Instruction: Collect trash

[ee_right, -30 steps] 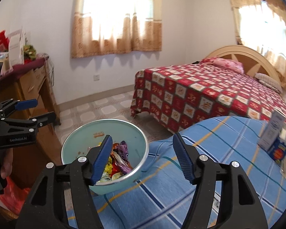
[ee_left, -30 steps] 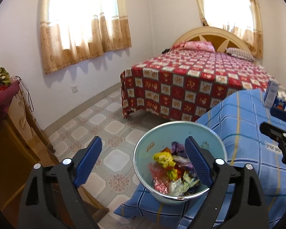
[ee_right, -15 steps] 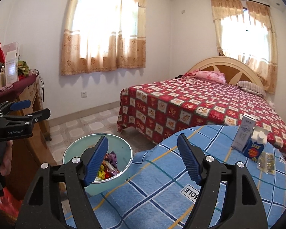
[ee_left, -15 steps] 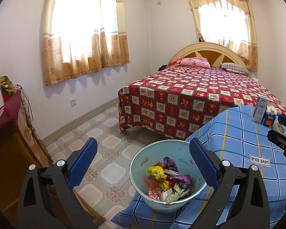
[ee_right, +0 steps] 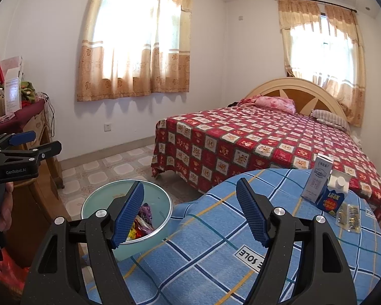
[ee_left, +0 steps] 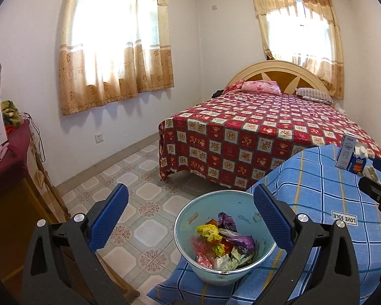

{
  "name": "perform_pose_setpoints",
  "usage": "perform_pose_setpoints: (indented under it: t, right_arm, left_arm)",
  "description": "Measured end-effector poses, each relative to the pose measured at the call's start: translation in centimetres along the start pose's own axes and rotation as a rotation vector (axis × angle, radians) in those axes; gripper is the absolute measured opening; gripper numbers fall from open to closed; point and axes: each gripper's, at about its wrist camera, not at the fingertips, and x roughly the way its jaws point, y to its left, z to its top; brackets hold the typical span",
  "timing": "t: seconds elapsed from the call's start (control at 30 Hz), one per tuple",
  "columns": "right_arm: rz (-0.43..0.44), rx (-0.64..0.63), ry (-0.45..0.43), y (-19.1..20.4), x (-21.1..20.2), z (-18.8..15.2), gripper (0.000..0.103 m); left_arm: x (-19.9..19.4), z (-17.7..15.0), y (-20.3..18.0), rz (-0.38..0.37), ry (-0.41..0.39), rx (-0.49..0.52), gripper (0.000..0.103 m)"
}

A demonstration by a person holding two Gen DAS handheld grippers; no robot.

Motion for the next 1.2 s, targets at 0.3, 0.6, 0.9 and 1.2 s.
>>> perform_pose_setpoints:
  t: [0.3, 0.6, 0.9, 1.2]
  right_arm:
    - [-0.014, 0.004, -0.003, 0.1, -0.8, 0.0, 0.075]
    - [-0.022, 0.001, -0.011, 0.4, -1.3, 0.0, 0.076]
    - [-0.024, 0.003, -0.016, 0.2, -1.7, -0.1, 0.077]
    - [-0.024, 0.003, -0.013, 0.2, -1.8, 0.1, 0.078]
  left_arm:
    - [-0.3, 0.1, -0.1, -0.009, 0.000, 0.003, 0.097]
    - [-0.6, 0.4, 0.0, -0.014, -0.007, -0.001, 0.097]
    - [-0.7, 0.5, -0.1, -0.011, -0.006, 0.004, 0.097]
    - [-0.5, 0.6, -0.3, -0.005, 0.012, 0.016, 0.097]
